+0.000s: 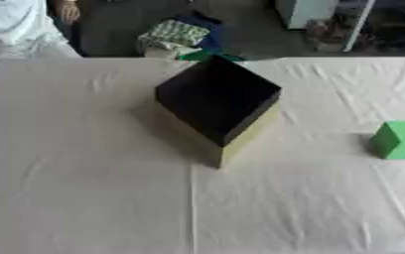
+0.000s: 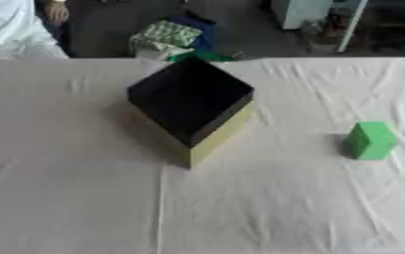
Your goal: Pick up objects on the table and place them in the box.
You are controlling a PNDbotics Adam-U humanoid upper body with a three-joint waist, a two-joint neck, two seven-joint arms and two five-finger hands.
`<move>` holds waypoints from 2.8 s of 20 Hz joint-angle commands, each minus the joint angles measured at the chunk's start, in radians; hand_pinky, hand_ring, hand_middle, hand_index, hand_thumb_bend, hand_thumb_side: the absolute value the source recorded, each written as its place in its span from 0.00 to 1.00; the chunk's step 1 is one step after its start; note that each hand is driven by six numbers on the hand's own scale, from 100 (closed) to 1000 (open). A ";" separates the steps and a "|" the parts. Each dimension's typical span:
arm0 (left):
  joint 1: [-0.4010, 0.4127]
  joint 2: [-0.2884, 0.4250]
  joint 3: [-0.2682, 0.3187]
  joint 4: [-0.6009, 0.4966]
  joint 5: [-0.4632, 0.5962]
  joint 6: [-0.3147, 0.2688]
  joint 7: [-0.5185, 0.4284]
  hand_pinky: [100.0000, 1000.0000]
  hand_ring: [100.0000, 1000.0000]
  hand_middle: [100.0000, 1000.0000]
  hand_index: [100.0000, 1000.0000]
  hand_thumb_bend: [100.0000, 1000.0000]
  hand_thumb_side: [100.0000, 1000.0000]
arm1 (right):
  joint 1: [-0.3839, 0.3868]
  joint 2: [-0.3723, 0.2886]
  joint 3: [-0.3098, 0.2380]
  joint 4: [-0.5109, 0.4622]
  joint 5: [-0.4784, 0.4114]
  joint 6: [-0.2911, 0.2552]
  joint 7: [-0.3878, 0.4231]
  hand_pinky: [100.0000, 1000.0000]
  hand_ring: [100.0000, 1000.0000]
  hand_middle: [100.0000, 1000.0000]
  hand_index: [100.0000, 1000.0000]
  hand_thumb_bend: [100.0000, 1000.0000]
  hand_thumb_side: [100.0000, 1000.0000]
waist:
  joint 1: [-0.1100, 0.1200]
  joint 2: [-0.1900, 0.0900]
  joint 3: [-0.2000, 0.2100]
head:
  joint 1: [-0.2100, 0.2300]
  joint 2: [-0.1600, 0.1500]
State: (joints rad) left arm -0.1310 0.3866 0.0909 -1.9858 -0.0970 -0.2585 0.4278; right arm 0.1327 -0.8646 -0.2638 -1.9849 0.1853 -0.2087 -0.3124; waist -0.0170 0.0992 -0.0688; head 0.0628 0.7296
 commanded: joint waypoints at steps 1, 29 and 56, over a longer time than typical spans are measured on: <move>-0.003 0.029 0.012 -0.014 0.001 0.003 0.001 0.60 0.69 0.60 0.75 0.22 0.89 | 0.009 -0.101 -0.026 -0.015 0.076 0.050 0.039 0.83 0.79 0.75 0.87 0.00 1.00 | -0.002 -0.006 -0.004 | 0.004 0.007; -0.002 0.034 -0.002 -0.014 0.014 0.016 -0.020 0.60 0.68 0.59 0.75 0.20 0.91 | -0.058 -0.405 0.119 0.187 0.378 -0.038 0.528 1.00 0.97 0.97 0.89 0.12 1.00 | 0.002 0.012 -0.001 | -0.023 0.012; -0.014 0.024 -0.020 -0.014 0.040 0.027 -0.050 0.59 0.69 0.59 0.74 0.18 0.92 | -0.392 -0.423 0.218 0.547 0.310 -0.164 0.689 1.00 0.99 0.96 0.93 0.40 0.95 | 0.001 0.017 0.025 | -0.087 0.009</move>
State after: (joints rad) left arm -0.1337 0.3948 0.0700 -1.9858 -0.0592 -0.2311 0.3819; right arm -0.2453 -1.2545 -0.0410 -1.4448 0.5079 -0.3663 0.3746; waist -0.0139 0.1245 -0.0446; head -0.0198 0.7448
